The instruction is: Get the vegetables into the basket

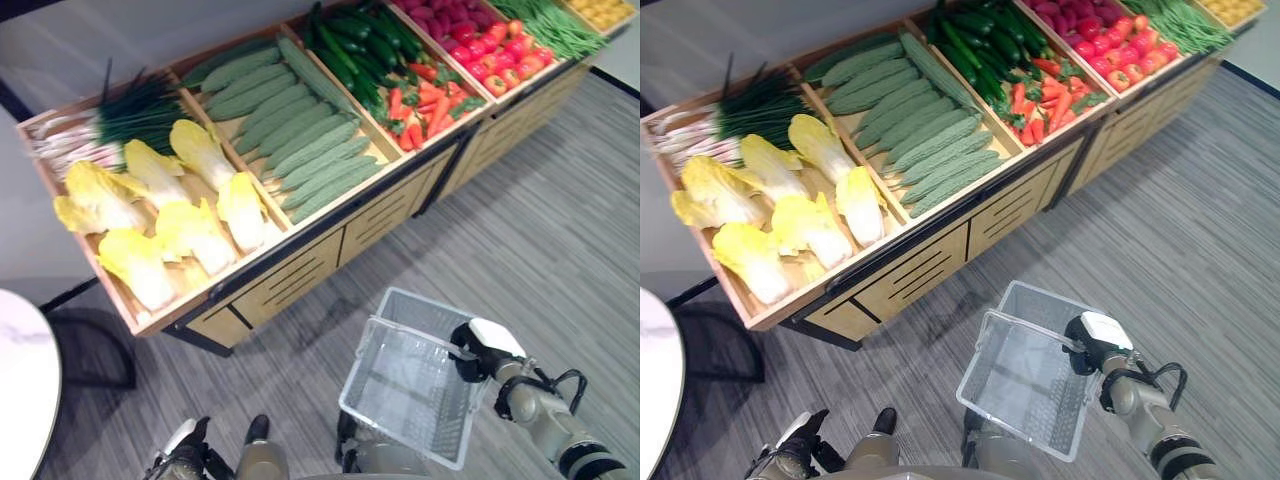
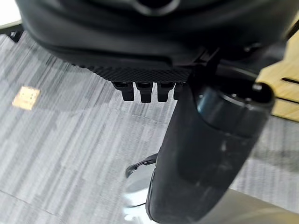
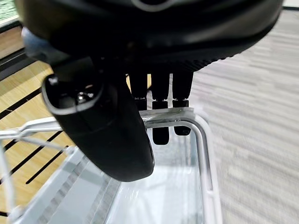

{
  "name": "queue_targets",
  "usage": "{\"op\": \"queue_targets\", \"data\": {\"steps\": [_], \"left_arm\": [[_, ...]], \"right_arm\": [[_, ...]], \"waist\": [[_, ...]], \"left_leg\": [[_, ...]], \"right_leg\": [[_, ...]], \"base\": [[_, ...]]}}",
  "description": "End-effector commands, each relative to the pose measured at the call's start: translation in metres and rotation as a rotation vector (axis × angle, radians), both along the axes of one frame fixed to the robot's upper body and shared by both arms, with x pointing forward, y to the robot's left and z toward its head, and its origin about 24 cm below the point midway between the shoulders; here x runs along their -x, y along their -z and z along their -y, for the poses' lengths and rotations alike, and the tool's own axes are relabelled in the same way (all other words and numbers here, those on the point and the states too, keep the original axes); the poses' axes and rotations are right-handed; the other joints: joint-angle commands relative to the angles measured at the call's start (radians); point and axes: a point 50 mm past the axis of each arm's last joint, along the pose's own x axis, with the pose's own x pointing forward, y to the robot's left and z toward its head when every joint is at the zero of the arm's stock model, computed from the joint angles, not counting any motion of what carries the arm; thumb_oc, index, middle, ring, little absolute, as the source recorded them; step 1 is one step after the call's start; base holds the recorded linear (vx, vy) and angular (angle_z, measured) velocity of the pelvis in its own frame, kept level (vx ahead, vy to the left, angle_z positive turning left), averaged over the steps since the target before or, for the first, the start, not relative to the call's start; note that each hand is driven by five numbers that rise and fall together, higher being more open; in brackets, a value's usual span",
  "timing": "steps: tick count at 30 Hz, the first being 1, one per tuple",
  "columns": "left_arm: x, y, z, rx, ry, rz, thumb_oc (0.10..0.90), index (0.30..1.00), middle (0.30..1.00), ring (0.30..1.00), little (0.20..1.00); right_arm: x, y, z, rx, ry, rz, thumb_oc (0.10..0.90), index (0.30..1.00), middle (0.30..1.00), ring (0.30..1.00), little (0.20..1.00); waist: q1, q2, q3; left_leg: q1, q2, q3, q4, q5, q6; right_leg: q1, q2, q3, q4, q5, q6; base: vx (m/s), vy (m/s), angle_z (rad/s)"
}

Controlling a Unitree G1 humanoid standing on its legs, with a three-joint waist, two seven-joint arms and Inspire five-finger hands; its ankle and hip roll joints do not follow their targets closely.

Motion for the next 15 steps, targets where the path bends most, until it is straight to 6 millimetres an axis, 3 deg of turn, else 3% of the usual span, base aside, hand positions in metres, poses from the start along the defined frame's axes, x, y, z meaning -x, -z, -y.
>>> {"op": "queue_targets", "data": {"steps": [1, 4, 6, 15], "left_arm": [[-0.031, -0.016, -0.013, -0.061, 0.022, 0.092, 0.900, 1.000, 1.000, 1.000, 1.000], [-0.029, -0.013, -0.010, -0.058, 0.027, 0.080, 0.900, 1.000, 1.000, 1.000, 1.000], [-0.025, -0.012, -0.010, -0.060, 0.018, 0.069, 0.900, 1.000, 1.000, 1.000, 1.000], [-0.020, -0.010, -0.009, -0.041, 0.004, 0.068, 0.900, 1.000, 1.000, 1.000, 1.000]], "right_arm": [[-0.016, -0.038, 0.014, -0.006, 0.038, 0.218, 0.400, 0.300, 0.300, 0.300, 0.300], [-0.011, -0.034, 0.016, -0.003, 0.054, 0.202, 0.400, 0.300, 0.300, 0.300, 0.300], [-0.012, -0.031, 0.011, -0.017, 0.050, 0.200, 0.400, 0.300, 0.300, 0.300, 0.300], [-0.010, -0.011, 0.007, -0.042, 0.087, 0.122, 0.400, 0.300, 0.300, 0.300, 0.300]], "waist": [[-0.027, 0.015, -0.018], [-0.027, 0.022, -0.026], [-0.014, 0.020, -0.019], [0.013, 0.002, -0.027]], "left_leg": [[0.034, 0.044, 0.136, -0.042, -0.025, 0.013], [0.023, 0.013, 0.187, -0.048, -0.035, 0.012], [0.008, -0.018, 0.169, -0.072, -0.028, 0.020], [0.027, -0.067, 0.151, -0.111, -0.057, 0.056]], "right_leg": [[-0.040, -0.110, 0.073, 0.074, 0.000, 0.181], [-0.015, -0.116, 0.026, 0.044, 0.006, 0.187], [-0.014, -0.117, 0.012, 0.049, 0.010, 0.193], [0.017, -0.168, 0.005, 0.044, 0.029, 0.228]], "base": [[0.01, -0.111, 1.31], [0.03, -0.048, 0.47], [0.06, 0.025, 0.44], [0.06, 0.133, -0.01]]}}
